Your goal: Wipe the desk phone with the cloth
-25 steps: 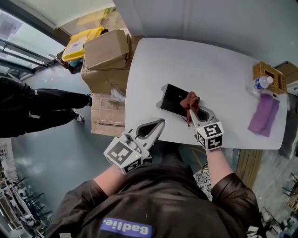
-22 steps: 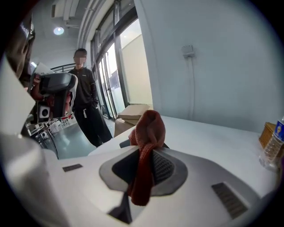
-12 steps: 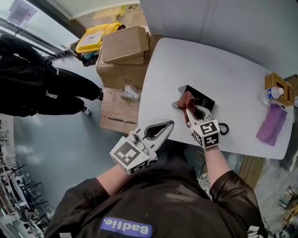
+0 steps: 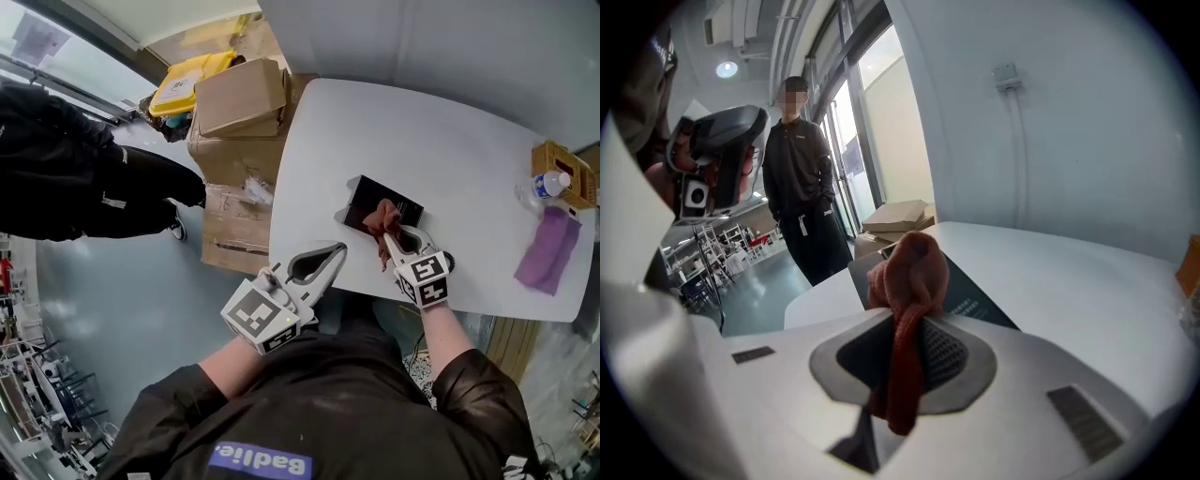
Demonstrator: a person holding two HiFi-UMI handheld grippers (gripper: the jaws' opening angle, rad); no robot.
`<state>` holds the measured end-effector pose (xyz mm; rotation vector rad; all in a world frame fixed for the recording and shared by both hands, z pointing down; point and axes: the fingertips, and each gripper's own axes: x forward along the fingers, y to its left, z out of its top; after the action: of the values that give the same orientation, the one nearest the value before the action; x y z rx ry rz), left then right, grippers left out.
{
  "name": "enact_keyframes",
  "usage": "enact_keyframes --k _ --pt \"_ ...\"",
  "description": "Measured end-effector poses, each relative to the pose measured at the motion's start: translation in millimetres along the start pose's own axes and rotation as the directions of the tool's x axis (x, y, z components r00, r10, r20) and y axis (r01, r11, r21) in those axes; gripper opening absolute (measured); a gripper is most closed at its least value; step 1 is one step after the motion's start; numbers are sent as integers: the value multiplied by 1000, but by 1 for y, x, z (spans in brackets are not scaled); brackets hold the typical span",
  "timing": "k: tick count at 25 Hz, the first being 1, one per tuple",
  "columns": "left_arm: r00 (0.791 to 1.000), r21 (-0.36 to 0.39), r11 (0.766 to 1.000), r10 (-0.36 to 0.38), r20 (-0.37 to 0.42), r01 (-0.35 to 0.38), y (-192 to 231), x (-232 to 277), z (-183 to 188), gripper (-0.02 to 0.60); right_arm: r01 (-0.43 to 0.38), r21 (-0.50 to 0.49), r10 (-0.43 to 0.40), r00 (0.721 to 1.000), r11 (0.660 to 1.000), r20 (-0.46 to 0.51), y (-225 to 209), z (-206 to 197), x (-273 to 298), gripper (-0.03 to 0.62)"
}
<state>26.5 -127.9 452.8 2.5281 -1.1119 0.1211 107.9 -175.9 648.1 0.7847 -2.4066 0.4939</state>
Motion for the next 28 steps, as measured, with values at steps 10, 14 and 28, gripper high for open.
enact_keyframes --k 10,14,28 --pt "1000 -3 1000 -3 -11 3 -17 30 -3 2 30 25 -28 996 999 -79 -38 -56 -31 69" --pt "1000 13 1000 -4 -11 4 -21 24 3 2 23 16 -21 996 1000 -87 -33 -50 -36 69" --pt "995 -11 999 -48 85 49 30 -33 19 2 30 -15 -29 999 999 34 26 72 -23 69"
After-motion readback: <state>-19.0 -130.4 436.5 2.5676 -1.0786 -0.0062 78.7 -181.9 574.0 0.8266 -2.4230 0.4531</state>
